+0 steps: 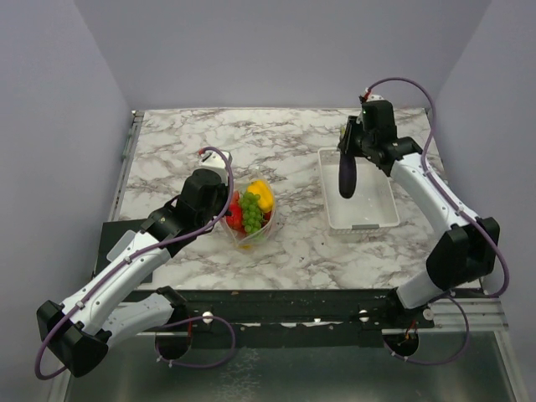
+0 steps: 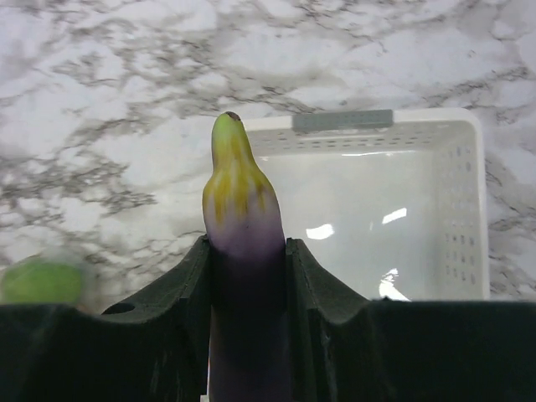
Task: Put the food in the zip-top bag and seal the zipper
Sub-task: Pick up the fake vegetable from the bin, then place the fake vegetable in the zipper food storage bag.
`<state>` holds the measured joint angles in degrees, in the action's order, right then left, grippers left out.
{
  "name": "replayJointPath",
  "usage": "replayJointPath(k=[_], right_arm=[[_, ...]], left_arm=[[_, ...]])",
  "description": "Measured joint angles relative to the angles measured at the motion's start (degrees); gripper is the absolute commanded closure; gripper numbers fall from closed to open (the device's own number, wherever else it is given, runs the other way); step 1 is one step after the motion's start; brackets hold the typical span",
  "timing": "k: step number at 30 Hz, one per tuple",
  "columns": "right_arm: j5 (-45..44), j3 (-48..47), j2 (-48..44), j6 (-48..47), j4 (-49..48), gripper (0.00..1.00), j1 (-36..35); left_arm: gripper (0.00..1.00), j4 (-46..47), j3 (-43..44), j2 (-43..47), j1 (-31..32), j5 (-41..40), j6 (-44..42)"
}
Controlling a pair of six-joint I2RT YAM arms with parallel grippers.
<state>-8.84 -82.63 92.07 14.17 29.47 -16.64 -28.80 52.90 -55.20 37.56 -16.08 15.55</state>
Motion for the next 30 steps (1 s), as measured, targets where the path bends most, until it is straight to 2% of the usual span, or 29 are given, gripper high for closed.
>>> replayJointPath(k=[7, 15, 22, 30], right_arm=[[7.32, 6.34, -11.08, 2.89, -8.70, 0.99, -5.90], [16.44, 11.08, -18.27, 6.38, -22.25, 0.99, -13.49], [24.63, 17.42, -20.68, 10.56, -37.97, 0.99, -16.41], [28.06, 21.46, -20.59, 13.35, -51.30, 0.99, -20.85]], left_arm=[[1.00, 0.00, 0.00, 0.00, 0.00, 0.00, 0.00], [1.00, 0.00, 0.00, 0.00, 0.00, 0.00, 0.00], [1.00, 0.00, 0.00, 0.00, 0.00, 0.02, 0.00], [1.00, 0.00, 0.00, 0.00, -0.07, 0.22, 0.00]])
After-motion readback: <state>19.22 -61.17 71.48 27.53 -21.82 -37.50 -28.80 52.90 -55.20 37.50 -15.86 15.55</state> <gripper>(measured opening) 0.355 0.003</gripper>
